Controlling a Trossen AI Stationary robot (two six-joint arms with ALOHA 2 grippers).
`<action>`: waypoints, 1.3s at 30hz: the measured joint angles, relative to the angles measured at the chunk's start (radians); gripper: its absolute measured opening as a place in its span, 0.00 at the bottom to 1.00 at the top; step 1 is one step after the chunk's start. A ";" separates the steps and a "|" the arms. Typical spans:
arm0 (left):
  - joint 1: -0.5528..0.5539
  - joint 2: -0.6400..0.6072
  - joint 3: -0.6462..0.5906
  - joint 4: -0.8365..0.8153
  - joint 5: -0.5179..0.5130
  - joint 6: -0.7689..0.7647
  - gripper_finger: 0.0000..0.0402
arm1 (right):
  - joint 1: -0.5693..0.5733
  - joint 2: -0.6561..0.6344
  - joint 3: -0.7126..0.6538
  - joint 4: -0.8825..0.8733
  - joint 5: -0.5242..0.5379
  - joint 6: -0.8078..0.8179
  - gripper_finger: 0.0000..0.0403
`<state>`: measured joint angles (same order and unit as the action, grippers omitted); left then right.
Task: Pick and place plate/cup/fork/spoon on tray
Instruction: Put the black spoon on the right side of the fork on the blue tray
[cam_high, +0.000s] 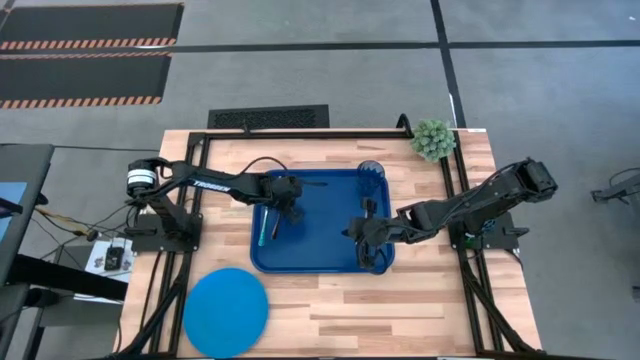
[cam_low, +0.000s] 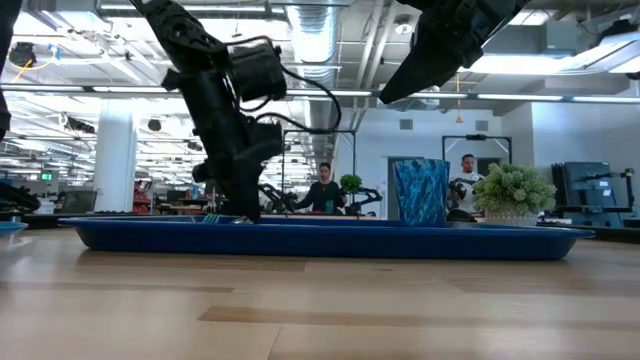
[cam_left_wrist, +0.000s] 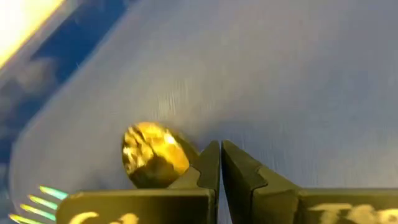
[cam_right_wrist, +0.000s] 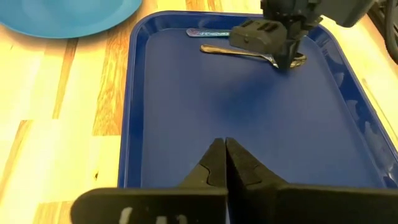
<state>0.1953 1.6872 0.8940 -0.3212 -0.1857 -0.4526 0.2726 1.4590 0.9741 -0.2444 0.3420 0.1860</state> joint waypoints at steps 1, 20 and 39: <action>0.004 0.003 -0.001 -0.006 0.012 0.002 0.00 | 0.000 0.000 0.000 0.000 0.000 0.000 0.01; 0.010 0.049 0.000 0.046 -0.074 0.014 0.00 | 0.000 0.000 0.001 0.007 0.000 -0.005 0.01; 0.013 0.049 0.000 0.043 -0.117 0.018 0.00 | 0.000 0.000 0.001 0.006 0.000 -0.005 0.01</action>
<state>0.2085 1.7359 0.8940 -0.2783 -0.3023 -0.4347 0.2726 1.4586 0.9749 -0.2382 0.3420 0.1806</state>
